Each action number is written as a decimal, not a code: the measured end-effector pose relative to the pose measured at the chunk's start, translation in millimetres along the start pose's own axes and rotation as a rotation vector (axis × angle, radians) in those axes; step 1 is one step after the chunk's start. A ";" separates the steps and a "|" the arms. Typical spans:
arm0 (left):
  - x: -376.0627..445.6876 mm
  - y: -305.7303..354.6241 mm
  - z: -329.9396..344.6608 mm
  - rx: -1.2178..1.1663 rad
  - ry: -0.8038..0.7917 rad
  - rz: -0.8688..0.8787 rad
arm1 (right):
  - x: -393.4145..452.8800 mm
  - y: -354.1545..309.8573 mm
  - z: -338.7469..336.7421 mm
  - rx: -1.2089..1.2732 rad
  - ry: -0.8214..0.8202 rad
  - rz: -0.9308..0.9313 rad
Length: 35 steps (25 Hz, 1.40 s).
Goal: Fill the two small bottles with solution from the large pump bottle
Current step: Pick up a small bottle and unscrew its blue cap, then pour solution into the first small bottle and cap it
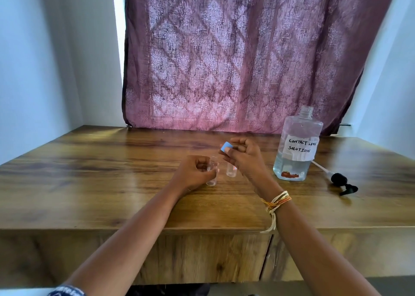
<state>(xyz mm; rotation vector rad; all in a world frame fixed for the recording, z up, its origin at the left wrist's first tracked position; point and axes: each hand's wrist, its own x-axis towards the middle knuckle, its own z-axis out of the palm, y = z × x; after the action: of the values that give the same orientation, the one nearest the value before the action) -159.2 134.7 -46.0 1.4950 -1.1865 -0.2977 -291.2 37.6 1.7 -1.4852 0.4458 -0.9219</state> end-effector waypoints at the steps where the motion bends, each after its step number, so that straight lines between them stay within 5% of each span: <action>1: 0.3 -0.5 0.7 -0.003 -0.001 -0.002 | -0.4 0.4 -5.7 -0.015 0.040 -0.018; 8: -0.3 2.4 4.0 0.026 -0.064 -0.021 | 6.1 14.2 -55.2 -0.368 0.282 -0.122; 15: -1.0 1.5 5.2 0.003 -0.070 -0.080 | 24.1 29.5 -70.2 -0.993 -0.003 -0.073; 35: -6.0 7.9 6.7 0.175 0.042 -0.078 | -5.6 39.6 -77.0 -0.894 0.116 0.010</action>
<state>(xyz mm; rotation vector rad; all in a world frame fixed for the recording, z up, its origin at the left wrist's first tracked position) -170.8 136.7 -43.9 1.6939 -1.1461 -0.2184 -343.2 -14.1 -44.6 -2.2257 1.0390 -0.8364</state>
